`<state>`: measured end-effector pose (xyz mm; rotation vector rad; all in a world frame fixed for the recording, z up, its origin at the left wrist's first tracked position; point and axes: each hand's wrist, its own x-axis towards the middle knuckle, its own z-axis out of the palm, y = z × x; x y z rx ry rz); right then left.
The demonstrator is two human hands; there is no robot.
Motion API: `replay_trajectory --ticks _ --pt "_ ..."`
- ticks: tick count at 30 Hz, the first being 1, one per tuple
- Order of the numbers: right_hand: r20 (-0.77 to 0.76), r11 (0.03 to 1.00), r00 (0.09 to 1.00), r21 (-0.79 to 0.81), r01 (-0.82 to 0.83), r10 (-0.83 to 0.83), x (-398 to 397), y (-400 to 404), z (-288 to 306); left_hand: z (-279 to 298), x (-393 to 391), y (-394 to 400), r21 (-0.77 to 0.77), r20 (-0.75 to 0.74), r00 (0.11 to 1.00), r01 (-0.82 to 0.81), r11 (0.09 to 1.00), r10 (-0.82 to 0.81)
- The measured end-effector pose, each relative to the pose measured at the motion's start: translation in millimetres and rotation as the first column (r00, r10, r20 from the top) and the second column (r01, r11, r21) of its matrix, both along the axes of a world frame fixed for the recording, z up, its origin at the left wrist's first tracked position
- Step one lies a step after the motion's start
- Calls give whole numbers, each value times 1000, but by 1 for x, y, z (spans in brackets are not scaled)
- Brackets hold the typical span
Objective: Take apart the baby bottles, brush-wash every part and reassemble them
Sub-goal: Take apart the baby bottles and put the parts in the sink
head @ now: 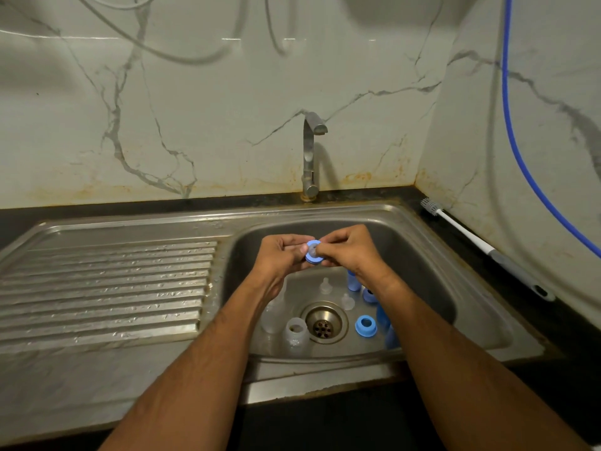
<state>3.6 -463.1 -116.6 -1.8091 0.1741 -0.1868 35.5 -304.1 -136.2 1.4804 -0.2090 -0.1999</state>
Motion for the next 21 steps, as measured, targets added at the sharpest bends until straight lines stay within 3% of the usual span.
replay_trajectory --ticks 8,12,21 --pt "-82 992 996 -124 27 -38 6 3 -8 -5 0 -1 44 -21 1000 -6 999 6" --pt "-31 940 990 -318 123 -141 11 8 -14 -3 -3 -4 34 -27 999 19 999 -18" --pt "-34 985 996 -154 80 -86 7 0 -7 -1 7 -3 24 -127 992 17 1000 -14"
